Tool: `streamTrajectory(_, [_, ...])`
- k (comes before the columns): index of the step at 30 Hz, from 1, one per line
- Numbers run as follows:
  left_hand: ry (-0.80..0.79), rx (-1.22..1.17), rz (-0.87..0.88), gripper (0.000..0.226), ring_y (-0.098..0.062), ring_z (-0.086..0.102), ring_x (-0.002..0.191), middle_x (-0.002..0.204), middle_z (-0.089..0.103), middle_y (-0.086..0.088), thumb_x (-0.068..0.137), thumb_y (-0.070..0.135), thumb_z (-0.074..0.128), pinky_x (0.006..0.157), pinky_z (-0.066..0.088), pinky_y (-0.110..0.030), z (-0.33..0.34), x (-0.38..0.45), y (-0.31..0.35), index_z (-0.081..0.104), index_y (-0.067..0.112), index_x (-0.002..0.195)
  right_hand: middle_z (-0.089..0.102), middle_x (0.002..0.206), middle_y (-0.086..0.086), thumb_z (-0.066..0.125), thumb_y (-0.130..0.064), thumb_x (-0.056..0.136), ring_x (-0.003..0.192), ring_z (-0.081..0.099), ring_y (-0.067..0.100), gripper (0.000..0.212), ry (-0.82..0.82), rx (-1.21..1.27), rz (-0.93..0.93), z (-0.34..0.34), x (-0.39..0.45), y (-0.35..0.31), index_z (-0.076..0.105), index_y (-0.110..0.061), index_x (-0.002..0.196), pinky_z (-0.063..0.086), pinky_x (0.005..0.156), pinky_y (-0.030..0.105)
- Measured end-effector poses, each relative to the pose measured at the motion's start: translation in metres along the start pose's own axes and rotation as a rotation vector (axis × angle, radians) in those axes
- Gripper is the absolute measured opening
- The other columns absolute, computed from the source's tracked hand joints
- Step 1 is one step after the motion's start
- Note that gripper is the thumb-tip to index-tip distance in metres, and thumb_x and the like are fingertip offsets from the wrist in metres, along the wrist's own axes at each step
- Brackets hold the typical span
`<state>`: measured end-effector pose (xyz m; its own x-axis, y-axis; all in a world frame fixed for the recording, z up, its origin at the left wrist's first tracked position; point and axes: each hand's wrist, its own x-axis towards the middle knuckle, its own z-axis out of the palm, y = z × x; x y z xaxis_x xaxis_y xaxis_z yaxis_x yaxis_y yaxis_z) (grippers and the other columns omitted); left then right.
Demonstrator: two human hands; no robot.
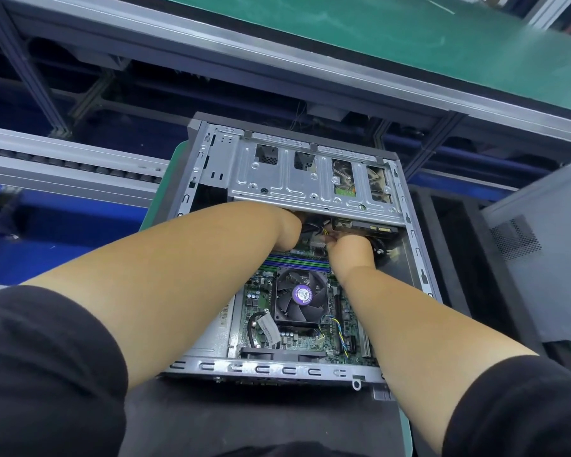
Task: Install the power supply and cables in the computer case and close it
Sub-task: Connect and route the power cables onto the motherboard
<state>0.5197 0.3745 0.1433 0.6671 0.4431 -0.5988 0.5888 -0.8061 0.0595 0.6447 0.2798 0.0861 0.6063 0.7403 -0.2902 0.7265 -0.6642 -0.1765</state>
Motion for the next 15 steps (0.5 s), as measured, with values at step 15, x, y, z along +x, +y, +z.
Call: streamTrajectory(15, [0.021, -0.034, 0.023, 0.027, -0.014, 0.036, 0.058, 0.069, 0.042, -0.004, 0.094, 0.005, 0.042, 0.064, 0.036, -0.031, 0.001, 0.002, 0.0, 0.043, 0.012, 0.069, 0.065, 0.121, 0.016, 0.042, -0.03, 0.105, 0.108, 0.061, 0.034, 0.039, -0.129, 0.068, 0.033, 0.002, 0.011, 0.002, 0.055, -0.017, 0.138, 0.049, 0.096, 0.04])
